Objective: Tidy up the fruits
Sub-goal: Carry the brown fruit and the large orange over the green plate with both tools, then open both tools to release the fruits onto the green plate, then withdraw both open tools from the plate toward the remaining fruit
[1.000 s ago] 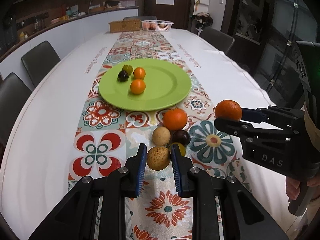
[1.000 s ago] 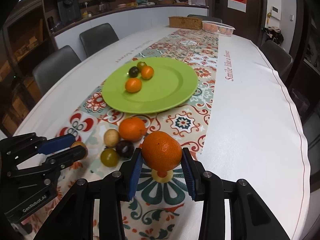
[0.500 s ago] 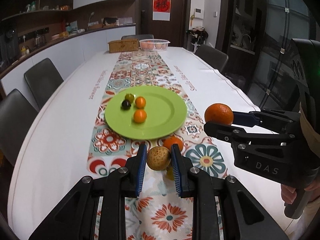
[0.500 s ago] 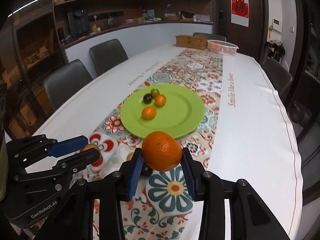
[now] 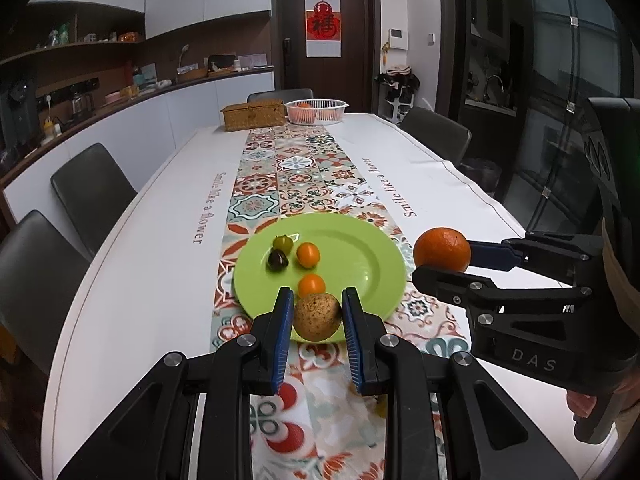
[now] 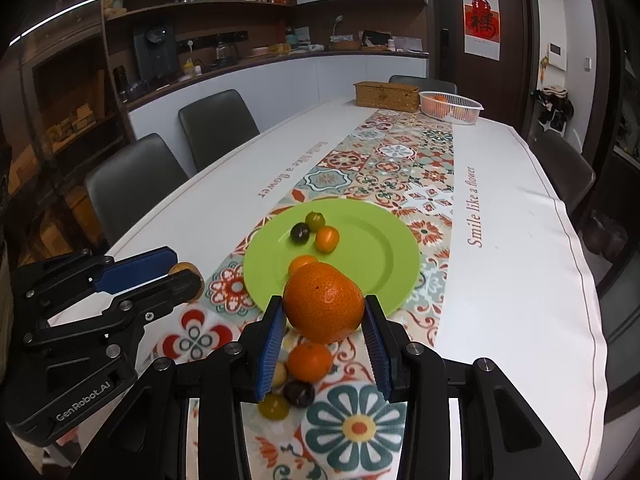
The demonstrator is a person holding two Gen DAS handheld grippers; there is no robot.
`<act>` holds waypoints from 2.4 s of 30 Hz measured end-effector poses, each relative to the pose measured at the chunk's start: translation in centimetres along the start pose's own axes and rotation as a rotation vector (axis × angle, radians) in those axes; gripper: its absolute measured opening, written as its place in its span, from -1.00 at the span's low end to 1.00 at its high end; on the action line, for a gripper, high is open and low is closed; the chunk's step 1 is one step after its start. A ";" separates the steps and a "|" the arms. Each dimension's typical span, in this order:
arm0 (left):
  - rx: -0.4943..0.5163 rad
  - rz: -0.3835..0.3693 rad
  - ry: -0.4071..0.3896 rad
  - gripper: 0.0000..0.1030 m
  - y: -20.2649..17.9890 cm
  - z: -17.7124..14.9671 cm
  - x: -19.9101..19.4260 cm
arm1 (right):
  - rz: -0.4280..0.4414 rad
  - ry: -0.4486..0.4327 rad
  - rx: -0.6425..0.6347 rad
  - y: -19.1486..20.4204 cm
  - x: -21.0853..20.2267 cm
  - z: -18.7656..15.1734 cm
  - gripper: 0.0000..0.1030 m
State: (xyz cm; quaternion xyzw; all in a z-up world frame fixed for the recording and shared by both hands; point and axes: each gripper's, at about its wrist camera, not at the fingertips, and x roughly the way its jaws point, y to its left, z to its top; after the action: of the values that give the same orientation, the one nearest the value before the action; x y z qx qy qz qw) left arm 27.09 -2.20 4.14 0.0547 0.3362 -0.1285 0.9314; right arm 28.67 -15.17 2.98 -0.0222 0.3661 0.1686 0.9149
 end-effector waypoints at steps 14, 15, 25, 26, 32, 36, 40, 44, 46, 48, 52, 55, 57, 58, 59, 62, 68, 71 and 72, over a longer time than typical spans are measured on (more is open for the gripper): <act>0.002 -0.020 0.056 -0.51 2.8 1.8 6.4 | -0.020 0.050 -0.011 -0.9 6.0 2.7 -0.22; 0.002 -0.023 0.062 -0.51 3.0 1.8 6.9 | -0.021 0.054 -0.010 -1.0 6.5 2.8 -0.23; -0.022 -0.066 0.135 -0.51 4.2 1.8 11.9 | -0.021 0.113 0.010 -2.3 10.8 3.2 -0.22; -0.031 -0.074 0.142 -0.51 4.3 1.8 12.2 | -0.021 0.118 0.011 -2.4 11.1 3.1 -0.22; -0.042 -0.092 0.151 -0.43 4.4 1.8 13.1 | -0.014 0.132 0.022 -2.8 12.0 3.0 -0.22; -0.048 -0.069 0.126 -0.10 4.5 1.9 12.4 | -0.023 0.116 0.039 -3.1 11.8 3.1 -0.14; -0.050 -0.042 0.113 -0.10 4.4 1.7 10.9 | -0.042 0.089 0.024 -3.1 10.5 3.0 -0.11; -0.034 -0.010 0.098 -0.10 3.8 1.3 8.7 | -0.055 0.044 0.000 -2.8 8.2 2.5 -0.11; -0.018 -0.002 0.085 -0.10 3.2 1.0 7.3 | -0.060 0.026 -0.015 -2.6 7.1 2.2 -0.11; -0.008 0.002 0.071 -0.10 2.7 0.8 6.0 | -0.060 0.007 -0.030 -2.2 5.8 1.9 -0.11; -0.005 -0.003 0.035 -0.10 1.8 0.6 3.4 | -0.048 -0.034 -0.044 -1.5 3.1 1.2 -0.11; -0.002 0.001 0.008 -0.09 1.2 0.6 1.4 | -0.044 -0.069 -0.055 -0.9 0.9 0.8 -0.11; 0.000 0.006 -0.006 -0.06 0.9 0.3 0.3 | -0.039 -0.083 -0.055 -0.6 -0.2 0.5 -0.11; 0.001 0.010 -0.013 -0.04 0.7 0.2 -0.3 | -0.036 -0.088 -0.057 -0.5 -0.7 0.3 -0.11; 0.000 0.012 -0.020 -0.03 0.5 0.0 -0.8 | -0.034 -0.094 -0.060 -0.3 -1.4 0.1 -0.11; 0.006 0.019 -0.030 -0.01 -0.1 -0.7 -2.0 | -0.034 -0.099 -0.073 0.1 -2.5 -0.7 -0.11; 0.002 0.018 -0.034 0.02 -1.3 -2.5 -4.0 | -0.025 -0.095 -0.096 0.9 -4.1 -2.7 -0.11; -0.006 0.003 -0.036 0.02 -1.8 -3.6 -4.7 | -0.023 -0.095 -0.103 1.0 -4.8 -3.7 -0.11; -0.006 0.000 -0.034 0.02 -2.0 -3.9 -4.9 | -0.023 -0.095 -0.103 1.0 -5.0 -4.0 -0.11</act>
State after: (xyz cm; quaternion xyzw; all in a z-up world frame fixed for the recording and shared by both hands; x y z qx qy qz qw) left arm 20.55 -2.39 4.23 0.0497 0.3205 -0.1286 0.9372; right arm 22.32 -16.34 3.50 -0.0655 0.3129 0.1777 0.9307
